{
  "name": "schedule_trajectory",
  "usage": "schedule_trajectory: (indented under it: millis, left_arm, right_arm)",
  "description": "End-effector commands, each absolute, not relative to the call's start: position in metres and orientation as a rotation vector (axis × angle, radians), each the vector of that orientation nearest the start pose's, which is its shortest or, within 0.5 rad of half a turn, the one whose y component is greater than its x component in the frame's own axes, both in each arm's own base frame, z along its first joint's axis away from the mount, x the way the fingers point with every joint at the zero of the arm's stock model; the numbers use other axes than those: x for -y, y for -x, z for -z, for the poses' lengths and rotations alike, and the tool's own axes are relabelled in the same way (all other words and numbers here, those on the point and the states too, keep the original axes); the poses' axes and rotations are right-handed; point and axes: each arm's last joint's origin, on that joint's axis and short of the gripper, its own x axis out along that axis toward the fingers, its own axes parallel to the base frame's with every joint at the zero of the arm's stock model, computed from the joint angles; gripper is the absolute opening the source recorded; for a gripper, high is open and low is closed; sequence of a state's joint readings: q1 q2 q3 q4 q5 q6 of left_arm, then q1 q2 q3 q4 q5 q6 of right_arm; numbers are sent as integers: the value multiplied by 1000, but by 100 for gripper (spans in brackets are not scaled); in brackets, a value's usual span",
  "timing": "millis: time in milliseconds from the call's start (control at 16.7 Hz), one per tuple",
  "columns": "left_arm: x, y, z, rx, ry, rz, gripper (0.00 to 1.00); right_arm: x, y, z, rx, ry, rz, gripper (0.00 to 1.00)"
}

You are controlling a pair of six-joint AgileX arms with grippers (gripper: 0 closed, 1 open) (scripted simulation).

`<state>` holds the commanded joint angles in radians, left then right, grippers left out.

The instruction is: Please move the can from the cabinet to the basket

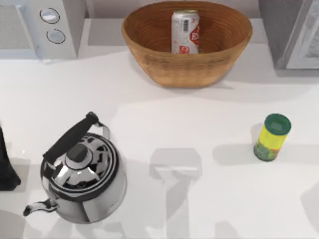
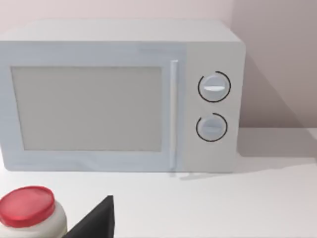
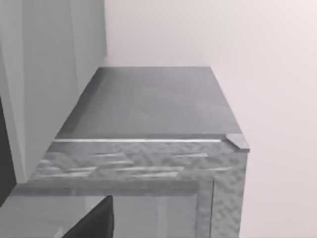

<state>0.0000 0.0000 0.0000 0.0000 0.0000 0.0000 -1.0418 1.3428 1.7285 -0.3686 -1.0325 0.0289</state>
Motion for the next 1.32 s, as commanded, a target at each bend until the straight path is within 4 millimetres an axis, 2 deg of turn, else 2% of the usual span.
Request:
schedule_trajectory:
  millis: [420, 540, 720, 900, 1080, 1200, 1320]
  left_arm:
    - [1, -106, -160, 0, 0, 0, 100]
    - [1, -106, -160, 0, 0, 0, 100]
    - [1, -106, -160, 0, 0, 0, 100]
    - [1, -106, -160, 0, 0, 0, 100]
    - [1, -106, -160, 0, 0, 0, 100]
    - [1, -106, -160, 0, 0, 0, 100]
    - [1, -106, -160, 0, 0, 0, 100]
  right_arm:
    - [200, -156, -510, -1, 0, -1, 100]
    - [193, -166, -512, 2, 3, -2, 100]
    - [170, -193, -514, 7, 5, -1, 100]
    - [129, -227, -515, 9, 1, 1, 100]
    - [69, -254, -515, 7, -4, 1, 100]
    - [25, -261, -515, 4, -5, 1, 100]
    - [-18, -259, -514, 2, -6, 0, 100]
